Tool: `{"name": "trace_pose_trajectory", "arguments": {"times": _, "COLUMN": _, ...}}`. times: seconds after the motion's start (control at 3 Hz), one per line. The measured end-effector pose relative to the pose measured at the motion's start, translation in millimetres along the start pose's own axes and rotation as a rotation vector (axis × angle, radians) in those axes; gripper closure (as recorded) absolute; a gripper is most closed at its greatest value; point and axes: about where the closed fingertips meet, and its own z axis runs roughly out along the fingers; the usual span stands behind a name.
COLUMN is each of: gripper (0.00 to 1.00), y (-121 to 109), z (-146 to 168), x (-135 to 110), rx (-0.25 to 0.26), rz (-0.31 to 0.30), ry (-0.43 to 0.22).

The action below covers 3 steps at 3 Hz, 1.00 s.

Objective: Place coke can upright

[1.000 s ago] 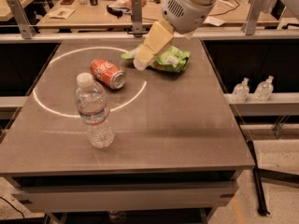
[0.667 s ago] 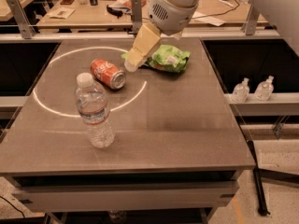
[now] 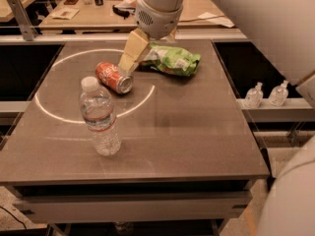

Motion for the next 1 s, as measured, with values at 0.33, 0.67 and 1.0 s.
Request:
{"name": "trace_pose_trajectory", "arguments": {"times": 0.33, "gripper": 0.00, "y": -3.1, "z": 18.2, "x": -13.4, "rx": 0.003, "rz": 0.023, "ry": 0.040}}
{"name": "trace_pose_trajectory", "arguments": {"times": 0.67, "gripper": 0.00, "y": -2.0, "z": 32.9, "x": -27.7, "rx": 0.004, "rz": 0.036, "ry": 0.066}}
{"name": "trace_pose_trajectory", "arguments": {"times": 1.0, "gripper": 0.00, "y": 6.3, "z": 47.9, "x": -43.1, "rx": -0.011, "rz": 0.032, "ry": 0.087}}
